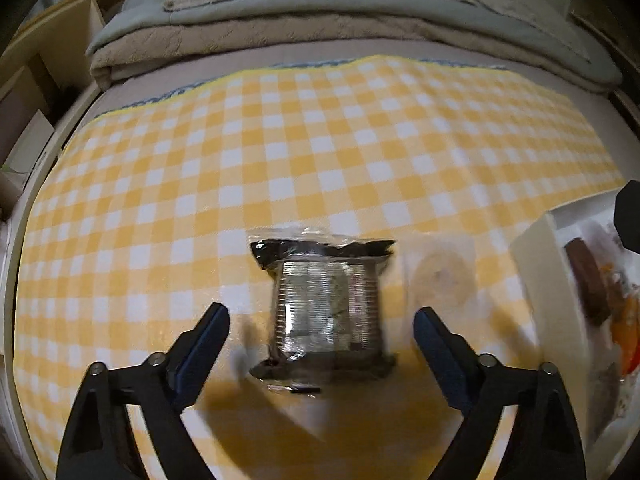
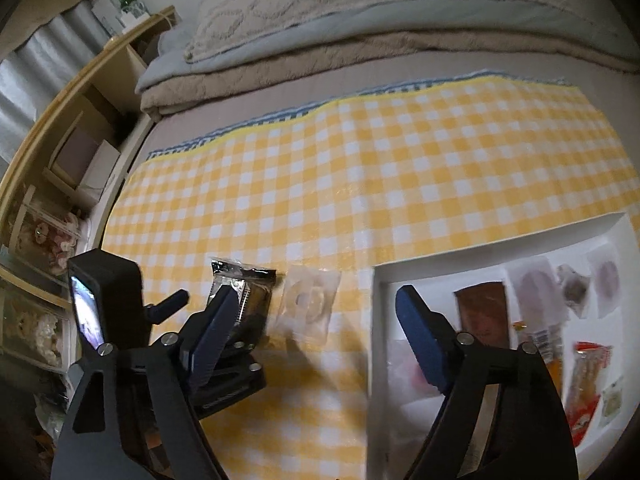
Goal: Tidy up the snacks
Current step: 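Grasp the silver-wrapped cake with the left tool while the right grasps the clear cookie packet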
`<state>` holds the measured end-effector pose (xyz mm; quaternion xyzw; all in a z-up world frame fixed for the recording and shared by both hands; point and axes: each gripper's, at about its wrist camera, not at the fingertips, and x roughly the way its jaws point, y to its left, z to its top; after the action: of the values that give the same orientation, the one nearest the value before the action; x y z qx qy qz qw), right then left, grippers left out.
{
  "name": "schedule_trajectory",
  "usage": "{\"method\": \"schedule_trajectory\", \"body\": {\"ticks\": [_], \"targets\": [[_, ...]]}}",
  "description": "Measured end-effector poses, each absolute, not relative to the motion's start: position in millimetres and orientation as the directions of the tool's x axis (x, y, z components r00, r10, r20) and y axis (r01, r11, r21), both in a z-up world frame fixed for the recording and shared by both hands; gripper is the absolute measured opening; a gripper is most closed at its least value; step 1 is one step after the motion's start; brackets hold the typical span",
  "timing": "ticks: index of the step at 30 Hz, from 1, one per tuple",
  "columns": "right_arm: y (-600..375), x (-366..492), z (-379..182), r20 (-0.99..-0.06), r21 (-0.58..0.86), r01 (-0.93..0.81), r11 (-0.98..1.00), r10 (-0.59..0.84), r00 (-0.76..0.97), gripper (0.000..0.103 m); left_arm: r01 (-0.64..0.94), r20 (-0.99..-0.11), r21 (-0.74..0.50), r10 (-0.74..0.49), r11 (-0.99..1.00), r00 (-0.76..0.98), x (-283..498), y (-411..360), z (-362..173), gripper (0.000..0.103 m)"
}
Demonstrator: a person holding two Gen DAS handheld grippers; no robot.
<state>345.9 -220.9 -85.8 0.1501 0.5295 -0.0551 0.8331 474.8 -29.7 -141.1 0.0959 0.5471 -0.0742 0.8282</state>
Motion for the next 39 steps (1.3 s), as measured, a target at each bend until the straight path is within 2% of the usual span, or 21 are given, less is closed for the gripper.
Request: {"method": "schedule_trajectory", "body": {"ticks": [2,4,7,9,20,29,35,37,39], "targets": [[-220.2,350.3,-92.7,-0.905,0.192,0.261,0.946,0.068,0.419,0.078,0.224,-0.923,0.073,-0.019,0.972,0.384,480.1,-26.2,-148.4,0.075],[-219.2,354.3,-99.2,-0.91,0.192,0.271,0.943,0.068,0.409,0.077,0.222,-0.926,0.045,-0.042,0.974,0.374,485.6,-21.2,-153.0,0.072],[-216.3,359.5,-110.3,-0.918,0.19,0.285,0.939,0.068,0.39,0.077,0.238,-0.927,0.006,-0.084,0.971,0.366,488.9,-17.5,-155.4,0.058],[-213.6,362.3,-116.1,-0.924,0.188,0.287,0.939,0.07,0.376,0.074,0.229,-0.92,0.044,-0.05,0.972,0.388,490.2,-13.6,-152.4,0.053],[-182.6,383.8,-155.8,-0.948,0.176,0.305,0.936,0.078,0.308,0.072,0.043,-0.912,0.057,0.035,0.997,0.408,484.7,56.5,-137.8,0.053],[-183.6,385.1,-190.5,-0.966,0.116,0.45,0.886,-0.005,0.258,0.07,0.02,-0.912,0.071,0.056,0.997,0.407,481.5,64.0,-132.6,0.053],[-184.6,385.4,-200.4,-0.966,0.077,0.485,0.871,-0.055,0.251,0.071,0.016,-0.912,0.076,0.063,0.997,0.406,476.3,65.0,-130.7,0.054],[-184.9,384.7,-202.6,-0.966,0.062,0.478,0.876,-0.067,0.249,0.072,0.007,-0.912,0.075,0.066,0.997,0.405,477.0,65.2,-131.2,0.055],[-178.6,383.2,-206.8,-0.967,0.043,0.464,0.885,-0.08,0.241,0.072,-0.014,-0.914,0.06,0.061,0.998,0.401,480.4,66.6,-134.4,0.065]]}}
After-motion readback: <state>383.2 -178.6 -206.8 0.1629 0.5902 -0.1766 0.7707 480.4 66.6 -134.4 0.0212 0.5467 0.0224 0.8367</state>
